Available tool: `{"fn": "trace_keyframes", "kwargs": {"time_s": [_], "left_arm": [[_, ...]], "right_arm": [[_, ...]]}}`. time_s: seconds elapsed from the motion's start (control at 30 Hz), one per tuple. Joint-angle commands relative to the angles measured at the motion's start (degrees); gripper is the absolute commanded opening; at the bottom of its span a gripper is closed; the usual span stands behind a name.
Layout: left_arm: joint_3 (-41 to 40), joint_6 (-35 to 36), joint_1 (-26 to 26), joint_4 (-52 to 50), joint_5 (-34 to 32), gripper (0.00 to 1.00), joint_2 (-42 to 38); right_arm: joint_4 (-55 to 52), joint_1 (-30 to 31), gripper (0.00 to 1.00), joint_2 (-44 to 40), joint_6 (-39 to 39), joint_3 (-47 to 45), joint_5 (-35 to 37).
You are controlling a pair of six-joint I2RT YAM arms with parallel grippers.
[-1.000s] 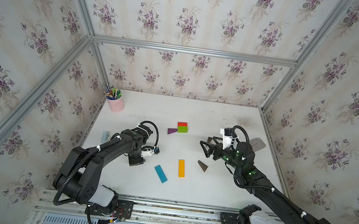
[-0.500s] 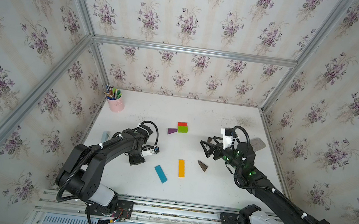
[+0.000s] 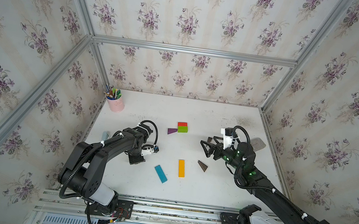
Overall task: Assemble a small pinwheel with building blocks
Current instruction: Pick up the building block from the center of the board.
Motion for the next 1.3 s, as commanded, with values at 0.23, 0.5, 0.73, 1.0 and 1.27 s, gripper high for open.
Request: {"fn": "trace_keyframes", "kwargs": {"time_s": [0.23, 0.5, 0.73, 1.0, 1.27], "left_arm": [[0.51, 0.1, 0.18, -0.1, 1.03, 0.43, 0.69], [0.67, -0.04, 0.19, -0.14, 1.02, 0.41, 1.24], [0.71, -0.21, 0.27, -0.14, 0.97, 0.38, 1.91], [0.85, -0.45, 0.27, -0.12, 1.35, 0.35, 2.25], [1.05, -0.61, 0.41, -0.14, 1.33, 0.29, 2.22]], "right_arm": [[0.69, 0.02, 1.0, -0.31, 0.18, 0.18, 0.12], [0.63, 0.06, 1.0, -0.38, 0.1, 0.22, 0.13], [0.54, -0.02, 1.0, -0.47, 0.14, 0.21, 0.08], [0.49, 0.03, 1.0, -0.58, 0.09, 0.18, 0.11], [0.47, 0.03, 1.0, -0.62, 0.14, 0.23, 0.1]]}}
